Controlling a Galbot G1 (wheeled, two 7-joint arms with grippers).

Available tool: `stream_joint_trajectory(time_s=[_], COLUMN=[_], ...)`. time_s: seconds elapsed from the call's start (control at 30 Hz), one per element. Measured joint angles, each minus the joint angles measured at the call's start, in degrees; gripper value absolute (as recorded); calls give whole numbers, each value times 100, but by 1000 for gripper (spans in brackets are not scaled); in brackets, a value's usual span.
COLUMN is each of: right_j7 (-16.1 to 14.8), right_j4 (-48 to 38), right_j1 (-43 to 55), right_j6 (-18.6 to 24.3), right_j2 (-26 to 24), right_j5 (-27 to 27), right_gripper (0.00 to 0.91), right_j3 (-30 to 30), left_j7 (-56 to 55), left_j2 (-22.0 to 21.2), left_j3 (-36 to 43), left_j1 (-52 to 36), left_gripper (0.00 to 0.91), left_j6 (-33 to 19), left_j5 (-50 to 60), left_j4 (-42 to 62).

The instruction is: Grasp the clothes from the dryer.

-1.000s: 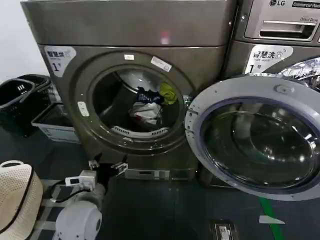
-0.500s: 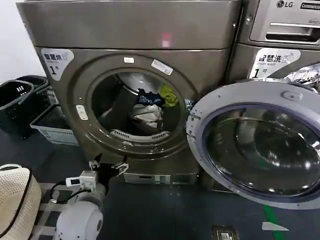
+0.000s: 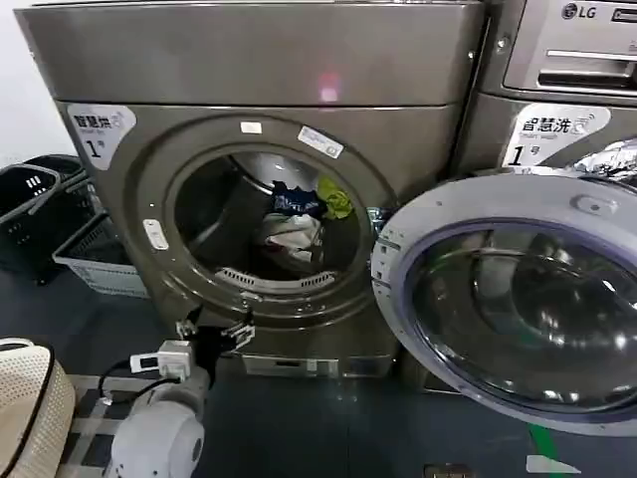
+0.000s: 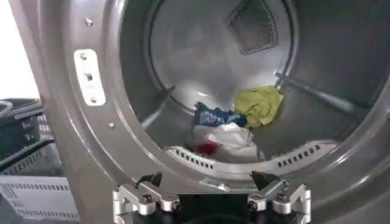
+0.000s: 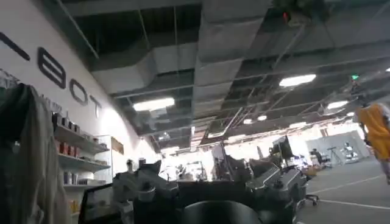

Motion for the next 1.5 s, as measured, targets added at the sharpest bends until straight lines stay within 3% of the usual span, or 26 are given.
stream_joint_trajectory(time_s=[1.5], right_j7=[-29], right_j4=[-77], right_j1=[2], right_j6=[46], right_j2=[22], right_j5=[-40], right_gripper=[907], right_j3=[-40], left_j7=[-16], left_j2=[-15], left_j3=[57], left_j1=[-90], left_gripper=[907], left_j6=[0], left_j5=[-30], left_j4=[78])
